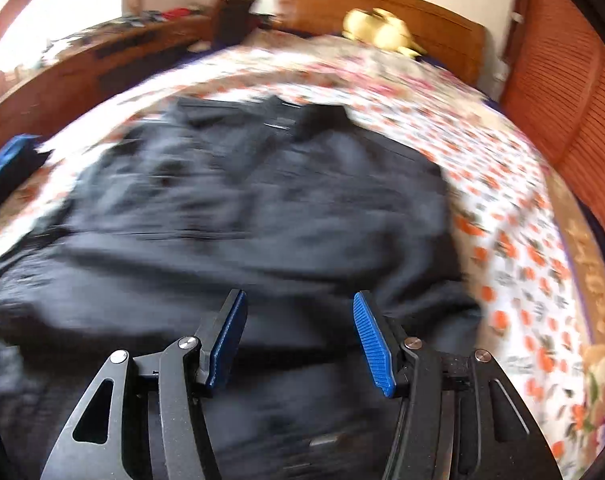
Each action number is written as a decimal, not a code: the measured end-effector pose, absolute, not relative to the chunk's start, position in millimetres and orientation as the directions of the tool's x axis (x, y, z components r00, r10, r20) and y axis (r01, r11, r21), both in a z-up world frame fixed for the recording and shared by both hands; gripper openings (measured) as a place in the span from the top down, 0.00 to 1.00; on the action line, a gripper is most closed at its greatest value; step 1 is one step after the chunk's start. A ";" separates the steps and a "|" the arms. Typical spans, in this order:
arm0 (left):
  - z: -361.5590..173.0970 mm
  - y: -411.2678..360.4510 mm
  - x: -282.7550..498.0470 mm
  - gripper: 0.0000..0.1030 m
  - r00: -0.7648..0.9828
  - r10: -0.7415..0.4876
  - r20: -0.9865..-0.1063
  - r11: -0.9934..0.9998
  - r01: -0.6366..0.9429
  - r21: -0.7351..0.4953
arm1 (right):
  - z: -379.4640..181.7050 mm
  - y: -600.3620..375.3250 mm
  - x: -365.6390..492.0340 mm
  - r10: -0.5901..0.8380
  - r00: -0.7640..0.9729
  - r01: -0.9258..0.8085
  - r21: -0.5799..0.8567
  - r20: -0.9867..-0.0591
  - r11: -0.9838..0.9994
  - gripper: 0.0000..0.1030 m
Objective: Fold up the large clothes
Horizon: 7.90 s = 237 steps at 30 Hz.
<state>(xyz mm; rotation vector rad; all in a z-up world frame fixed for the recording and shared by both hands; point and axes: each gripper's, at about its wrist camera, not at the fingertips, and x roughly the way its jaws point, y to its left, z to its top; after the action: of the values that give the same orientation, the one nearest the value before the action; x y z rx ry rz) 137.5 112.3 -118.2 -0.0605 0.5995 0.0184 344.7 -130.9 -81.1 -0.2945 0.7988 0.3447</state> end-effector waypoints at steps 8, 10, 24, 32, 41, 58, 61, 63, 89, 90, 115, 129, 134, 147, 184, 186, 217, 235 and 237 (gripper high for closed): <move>-118.7 114.0 131.3 0.23 0.820 0.008 -0.573 0.998 -0.044 -0.049 | -95.7 -49.5 295.7 0.363 0.549 -0.590 -0.042 -0.753 0.806 0.45; -119.4 115.8 130.4 0.23 0.816 0.011 -0.578 0.998 -0.049 -0.050 | -106.9 -35.8 290.4 0.375 0.514 -0.616 -0.027 -0.772 0.787 0.45; -130.7 113.2 117.8 0.23 0.775 0.005 -0.632 0.998 -0.046 -0.048 | -106.6 -74.8 218.6 0.329 0.587 -0.570 -0.089 -0.739 0.817 0.45; -138.4 111.4 114.0 0.23 0.752 0.018 -0.659 0.998 -0.052 -0.032 | -107.3 -153.5 159.1 0.186 0.657 -0.423 -0.153 -0.731 0.893 0.45; -146.1 128.9 100.7 0.29 0.731 0.005 -0.682 0.997 -0.057 -0.054 | -89.1 -200.2 138.7 0.109 0.664 -0.309 -0.139 -0.740 0.941 0.40; -168.9 146.6 78.2 0.64 0.689 -0.040 -0.724 0.994 -0.046 -0.099 | -109.1 -240.9 122.8 0.110 0.590 -0.224 -0.032 -0.800 0.974 0.40; -170.5 143.5 78.0 0.64 0.691 -0.033 -0.722 0.995 -0.042 -0.086 | -110.5 -244.7 119.2 0.121 0.586 -0.220 -0.014 -0.801 0.975 0.40; -171.1 144.3 79.6 0.64 0.688 -0.036 -0.725 0.994 -0.048 -0.095 | -112.2 -246.5 118.9 0.127 0.582 -0.215 -0.002 -0.803 0.977 0.40; -109.1 121.5 66.9 0.93 0.763 -0.050 -0.645 0.999 0.032 -0.040 | -74.9 -247.5 99.0 0.290 0.688 -0.338 0.060 -0.666 0.939 0.87; -110.7 123.0 66.7 0.93 0.762 -0.052 -0.646 0.999 0.030 -0.044 | -75.9 -245.2 99.6 0.280 0.686 -0.333 0.052 -0.671 0.941 0.87; -4.5 96.7 65.8 0.94 0.855 -0.074 -0.513 0.992 0.115 0.048 | 7.6 -258.6 110.2 0.399 0.769 -0.353 0.189 -0.500 0.916 0.93; 60.5 90.2 20.8 0.94 0.910 -0.106 -0.401 0.987 0.145 0.068 | 80.9 -275.9 10.9 0.407 0.835 -0.410 0.073 -0.370 0.909 0.93; 22.8 91.9 42.1 0.94 0.876 -0.089 -0.474 0.990 0.129 0.052 | 33.3 -273.6 22.0 0.403 0.795 -0.406 0.096 -0.453 0.909 0.93; -43.8 115.2 130.8 0.94 0.836 -0.034 -0.548 0.998 0.055 0.022 | -42.3 -267.4 134.6 0.370 0.737 -0.345 0.155 -0.565 0.926 0.93; -61.1 97.7 239.1 0.20 0.891 -0.048 -0.451 0.998 0.027 -0.054 | -34.6 -143.3 432.2 -0.030 0.806 -0.048 -0.116 -0.591 0.992 0.92; -66.4 101.9 238.5 0.20 0.891 -0.050 -0.452 0.998 0.026 -0.058 | -41.7 -134.2 447.8 -0.069 0.783 -0.038 -0.157 -0.619 0.987 0.92; -94.0 130.0 212.0 0.20 0.848 -0.038 -0.528 0.998 0.011 -0.054 | -47.4 -187.5 328.7 -0.014 0.711 -0.119 -0.141 -0.703 0.983 0.42; -105.9 121.2 174.1 0.20 0.818 -0.022 -0.575 0.999 -0.005 -0.046 | -72.9 -232.1 245.2 0.074 0.656 -0.128 -0.013 -0.751 0.992 0.22; -111.6 124.7 170.9 0.20 0.808 -0.018 -0.589 0.999 -0.013 -0.049 | -75.1 -232.2 246.3 0.080 0.660 -0.130 -0.009 -0.747 0.991 0.22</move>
<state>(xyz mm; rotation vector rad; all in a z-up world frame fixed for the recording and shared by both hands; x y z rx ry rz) 170.9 124.7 -111.6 -0.0517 0.6304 -0.0028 246.3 -232.2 -75.1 -0.0633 0.8415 0.1192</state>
